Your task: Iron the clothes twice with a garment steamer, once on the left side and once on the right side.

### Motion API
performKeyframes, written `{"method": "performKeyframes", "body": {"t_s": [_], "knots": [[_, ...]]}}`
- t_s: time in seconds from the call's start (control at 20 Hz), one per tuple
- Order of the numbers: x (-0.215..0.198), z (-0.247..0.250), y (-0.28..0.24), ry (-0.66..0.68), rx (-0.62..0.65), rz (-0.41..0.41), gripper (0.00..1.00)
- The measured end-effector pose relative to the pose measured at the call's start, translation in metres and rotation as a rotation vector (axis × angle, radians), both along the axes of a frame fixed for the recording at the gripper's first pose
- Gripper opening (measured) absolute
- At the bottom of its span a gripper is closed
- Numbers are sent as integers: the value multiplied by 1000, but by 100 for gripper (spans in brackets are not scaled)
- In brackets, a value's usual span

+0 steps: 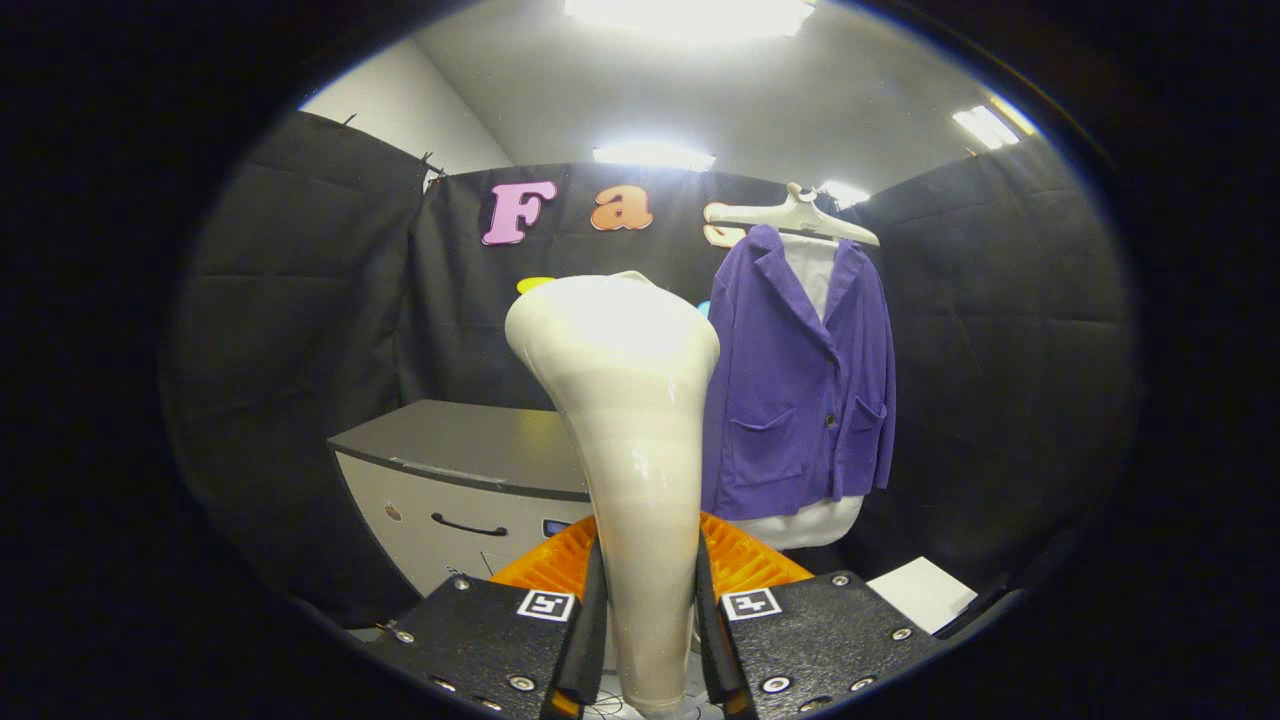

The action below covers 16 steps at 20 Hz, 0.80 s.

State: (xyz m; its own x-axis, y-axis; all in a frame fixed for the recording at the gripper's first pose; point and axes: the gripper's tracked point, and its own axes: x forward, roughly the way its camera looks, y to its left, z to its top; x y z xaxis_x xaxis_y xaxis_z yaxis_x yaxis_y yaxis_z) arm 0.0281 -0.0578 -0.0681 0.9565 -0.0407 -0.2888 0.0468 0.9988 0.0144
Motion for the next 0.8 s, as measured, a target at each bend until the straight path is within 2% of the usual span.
{"method": "performKeyframes", "body": {"t_s": [0.25,0.8], "knots": [[-10,-4,-29,-17,-17,-26,39],[62,53,-94,-125,-36,-174,39]]}}
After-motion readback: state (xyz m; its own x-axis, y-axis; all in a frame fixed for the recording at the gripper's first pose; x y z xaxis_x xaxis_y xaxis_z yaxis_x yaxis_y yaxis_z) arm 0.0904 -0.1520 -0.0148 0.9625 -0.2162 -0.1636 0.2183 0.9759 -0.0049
